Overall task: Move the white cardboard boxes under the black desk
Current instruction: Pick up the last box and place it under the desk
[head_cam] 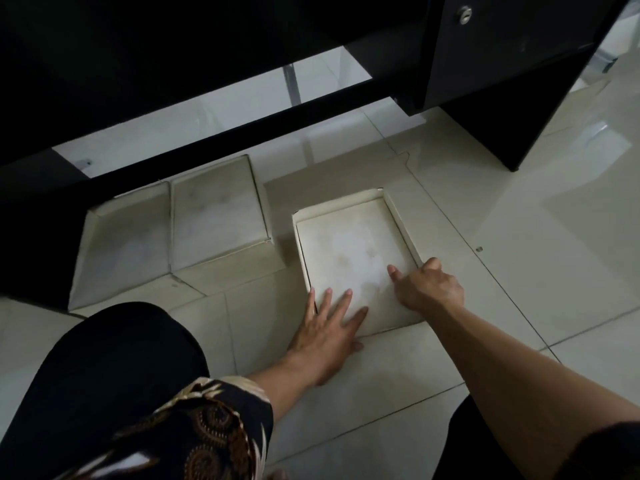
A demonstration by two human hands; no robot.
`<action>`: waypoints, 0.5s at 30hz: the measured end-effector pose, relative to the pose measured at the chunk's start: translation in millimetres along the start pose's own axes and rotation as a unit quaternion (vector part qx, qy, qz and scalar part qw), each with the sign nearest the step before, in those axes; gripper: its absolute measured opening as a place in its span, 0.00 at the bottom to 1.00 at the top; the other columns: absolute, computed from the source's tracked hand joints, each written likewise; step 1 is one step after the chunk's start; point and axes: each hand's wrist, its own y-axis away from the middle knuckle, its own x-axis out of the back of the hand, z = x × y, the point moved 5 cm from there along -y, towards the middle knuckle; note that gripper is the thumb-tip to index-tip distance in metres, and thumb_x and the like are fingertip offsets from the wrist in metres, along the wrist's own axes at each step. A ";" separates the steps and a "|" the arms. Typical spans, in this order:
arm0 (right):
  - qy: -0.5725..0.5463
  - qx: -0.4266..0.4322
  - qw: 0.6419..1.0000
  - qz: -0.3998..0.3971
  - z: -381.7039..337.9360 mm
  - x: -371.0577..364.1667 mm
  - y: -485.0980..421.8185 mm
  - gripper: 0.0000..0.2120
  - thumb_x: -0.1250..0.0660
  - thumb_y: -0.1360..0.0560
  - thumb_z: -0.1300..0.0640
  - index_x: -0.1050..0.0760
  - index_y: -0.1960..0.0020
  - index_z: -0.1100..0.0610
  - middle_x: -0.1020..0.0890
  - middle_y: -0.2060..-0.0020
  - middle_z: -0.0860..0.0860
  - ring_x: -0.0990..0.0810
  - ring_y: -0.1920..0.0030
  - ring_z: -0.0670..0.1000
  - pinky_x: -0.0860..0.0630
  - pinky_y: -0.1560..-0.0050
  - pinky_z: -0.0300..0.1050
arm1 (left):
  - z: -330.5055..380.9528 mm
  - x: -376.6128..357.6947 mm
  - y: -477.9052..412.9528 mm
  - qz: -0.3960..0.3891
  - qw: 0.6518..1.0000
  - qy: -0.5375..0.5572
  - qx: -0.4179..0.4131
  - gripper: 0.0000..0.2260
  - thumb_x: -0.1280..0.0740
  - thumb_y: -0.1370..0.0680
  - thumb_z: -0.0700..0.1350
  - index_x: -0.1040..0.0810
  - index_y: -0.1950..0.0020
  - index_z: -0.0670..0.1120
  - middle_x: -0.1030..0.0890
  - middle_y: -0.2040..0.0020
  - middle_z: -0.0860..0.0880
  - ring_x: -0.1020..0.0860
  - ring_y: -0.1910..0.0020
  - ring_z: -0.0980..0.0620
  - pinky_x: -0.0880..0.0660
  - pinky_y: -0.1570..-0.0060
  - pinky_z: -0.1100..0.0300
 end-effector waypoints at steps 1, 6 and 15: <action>0.008 0.013 1.000 0.006 -11.3 0.9 -5.1 0.41 0.48 0.23 0.29 0.41 0.27 0.62 0.23 0.35 0.63 0.23 0.35 0.64 0.27 0.42 0.54 | -9.6 2.4 -6.2 0.000 1.000 -0.003 0.008 0.28 0.44 0.17 0.56 0.53 0.19 0.55 0.59 0.18 0.45 0.62 0.21 0.37 0.65 0.26 0.36; -0.001 0.075 0.997 0.023 -55.4 5.5 -16.3 0.44 0.48 0.23 0.28 0.53 0.19 0.57 0.33 0.27 0.65 0.28 0.31 0.66 0.28 0.37 0.56 | -47.8 15.5 -35.6 0.020 0.999 -0.013 0.039 0.30 0.45 0.17 0.58 0.55 0.19 0.55 0.55 0.18 0.44 0.57 0.21 0.35 0.65 0.26 0.36; 0.023 0.112 0.991 0.063 -89.4 -26.1 -0.7 0.48 0.50 0.27 0.23 0.60 0.18 0.50 0.63 0.21 0.64 0.55 0.22 0.70 0.34 0.31 0.68 | -95.5 27.5 -71.9 0.023 0.999 -0.016 0.046 0.31 0.48 0.17 0.61 0.61 0.20 0.57 0.59 0.18 0.45 0.60 0.21 0.36 0.66 0.26 0.37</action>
